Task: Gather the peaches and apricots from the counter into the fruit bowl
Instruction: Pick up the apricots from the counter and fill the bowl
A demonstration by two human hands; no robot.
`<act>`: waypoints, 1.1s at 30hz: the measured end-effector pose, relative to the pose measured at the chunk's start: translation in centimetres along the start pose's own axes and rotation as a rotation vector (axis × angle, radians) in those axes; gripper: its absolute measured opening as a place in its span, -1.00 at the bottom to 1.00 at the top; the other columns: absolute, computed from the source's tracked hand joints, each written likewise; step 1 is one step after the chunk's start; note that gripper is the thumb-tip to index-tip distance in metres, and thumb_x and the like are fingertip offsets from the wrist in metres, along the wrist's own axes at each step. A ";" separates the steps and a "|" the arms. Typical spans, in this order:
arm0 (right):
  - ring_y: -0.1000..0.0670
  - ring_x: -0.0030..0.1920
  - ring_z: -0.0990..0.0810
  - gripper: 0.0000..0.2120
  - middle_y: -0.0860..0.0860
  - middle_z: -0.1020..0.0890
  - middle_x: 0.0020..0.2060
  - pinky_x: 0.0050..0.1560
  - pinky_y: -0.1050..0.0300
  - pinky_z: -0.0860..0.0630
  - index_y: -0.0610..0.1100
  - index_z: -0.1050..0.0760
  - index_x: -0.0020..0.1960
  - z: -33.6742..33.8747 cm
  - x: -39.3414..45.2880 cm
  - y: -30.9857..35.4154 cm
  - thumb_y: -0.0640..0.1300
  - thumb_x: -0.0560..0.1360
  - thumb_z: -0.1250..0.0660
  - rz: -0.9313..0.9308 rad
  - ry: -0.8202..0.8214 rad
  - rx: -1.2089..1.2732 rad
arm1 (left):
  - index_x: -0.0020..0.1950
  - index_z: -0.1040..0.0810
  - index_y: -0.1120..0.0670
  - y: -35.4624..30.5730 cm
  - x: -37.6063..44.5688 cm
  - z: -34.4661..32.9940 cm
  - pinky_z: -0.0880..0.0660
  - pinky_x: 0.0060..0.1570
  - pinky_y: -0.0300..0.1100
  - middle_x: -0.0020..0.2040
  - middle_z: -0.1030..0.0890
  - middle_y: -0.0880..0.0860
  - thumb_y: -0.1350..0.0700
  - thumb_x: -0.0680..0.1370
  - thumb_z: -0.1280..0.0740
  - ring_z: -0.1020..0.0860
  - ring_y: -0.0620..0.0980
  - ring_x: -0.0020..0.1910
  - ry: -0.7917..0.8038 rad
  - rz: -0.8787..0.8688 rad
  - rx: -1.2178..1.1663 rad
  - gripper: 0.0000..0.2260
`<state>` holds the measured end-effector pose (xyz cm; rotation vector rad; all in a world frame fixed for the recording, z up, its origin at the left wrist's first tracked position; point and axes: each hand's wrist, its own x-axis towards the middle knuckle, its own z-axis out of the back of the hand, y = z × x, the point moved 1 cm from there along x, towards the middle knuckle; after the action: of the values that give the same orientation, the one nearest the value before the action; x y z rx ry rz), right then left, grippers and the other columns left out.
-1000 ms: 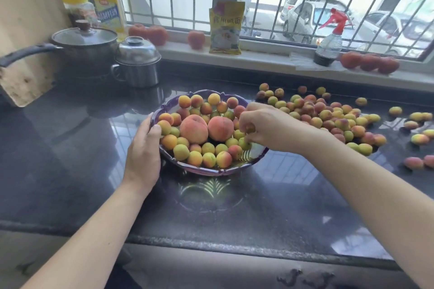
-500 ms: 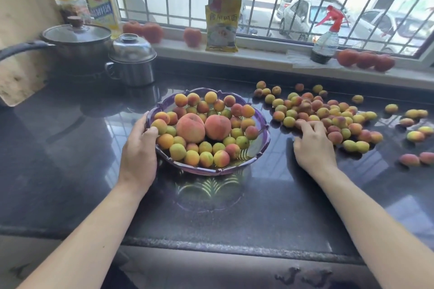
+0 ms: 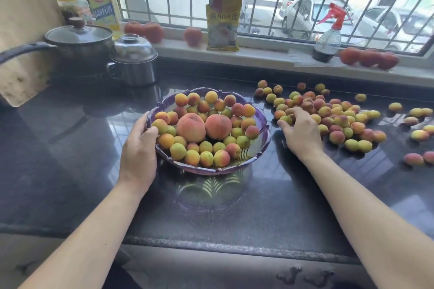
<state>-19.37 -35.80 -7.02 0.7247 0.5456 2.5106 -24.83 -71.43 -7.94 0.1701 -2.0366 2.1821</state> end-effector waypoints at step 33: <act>-0.24 0.20 -0.54 -0.63 -0.17 -0.37 0.37 0.05 -0.08 -0.53 -0.10 -0.39 0.41 2.8 -1.9 -2.6 -0.06 0.63 -0.26 -0.017 0.102 -0.335 | 0.22 -0.58 0.00 0.7 0.3 -0.2 -0.46 -0.06 -0.25 0.00 -0.63 -0.18 -0.15 0.56 -0.15 -0.58 -0.26 -0.04 -0.072 0.022 0.072 -0.62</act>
<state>-15.51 -34.00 -6.78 0.4656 0.1546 2.5443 -25.27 -71.29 -8.54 0.2384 -2.0068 2.2965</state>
